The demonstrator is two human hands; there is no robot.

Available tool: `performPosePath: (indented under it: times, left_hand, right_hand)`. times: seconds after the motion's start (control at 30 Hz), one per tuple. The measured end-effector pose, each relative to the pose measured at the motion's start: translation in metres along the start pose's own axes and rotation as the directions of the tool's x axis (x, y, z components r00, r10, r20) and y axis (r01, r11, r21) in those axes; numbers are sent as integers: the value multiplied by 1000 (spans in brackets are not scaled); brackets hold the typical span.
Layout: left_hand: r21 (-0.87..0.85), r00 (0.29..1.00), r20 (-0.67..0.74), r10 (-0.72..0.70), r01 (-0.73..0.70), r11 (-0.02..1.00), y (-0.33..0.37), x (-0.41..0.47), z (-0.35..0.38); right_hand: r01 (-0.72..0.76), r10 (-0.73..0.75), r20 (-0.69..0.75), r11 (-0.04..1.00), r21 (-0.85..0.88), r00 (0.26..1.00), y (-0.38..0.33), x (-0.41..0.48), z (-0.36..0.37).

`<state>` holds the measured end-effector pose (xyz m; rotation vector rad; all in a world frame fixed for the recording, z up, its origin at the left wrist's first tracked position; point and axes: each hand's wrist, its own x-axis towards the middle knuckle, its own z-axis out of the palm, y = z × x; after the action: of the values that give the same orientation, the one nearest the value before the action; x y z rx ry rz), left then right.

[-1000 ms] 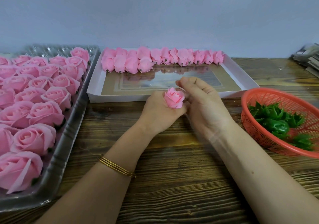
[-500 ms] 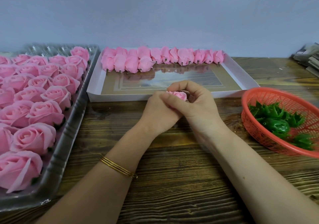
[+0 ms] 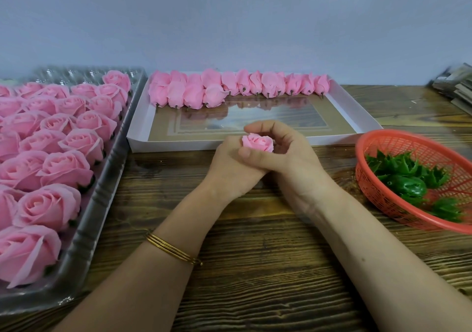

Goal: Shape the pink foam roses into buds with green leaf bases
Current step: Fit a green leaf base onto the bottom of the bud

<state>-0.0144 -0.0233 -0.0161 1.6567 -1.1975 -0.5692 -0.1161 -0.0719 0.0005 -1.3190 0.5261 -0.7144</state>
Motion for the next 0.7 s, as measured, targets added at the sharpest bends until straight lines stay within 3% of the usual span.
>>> performPosePath:
  times: [0.13, 0.7]
  left_hand:
    - [-22, 999, -28, 30, -31, 999, -3, 2, 2]
    - [-127, 987, 125, 97, -81, 989, 0, -4, 1]
  right_hand:
    - [-27, 30, -12, 979, 202, 999, -8, 6, -8]
    - [-27, 25, 122, 1000, 12, 992, -12, 2, -13]
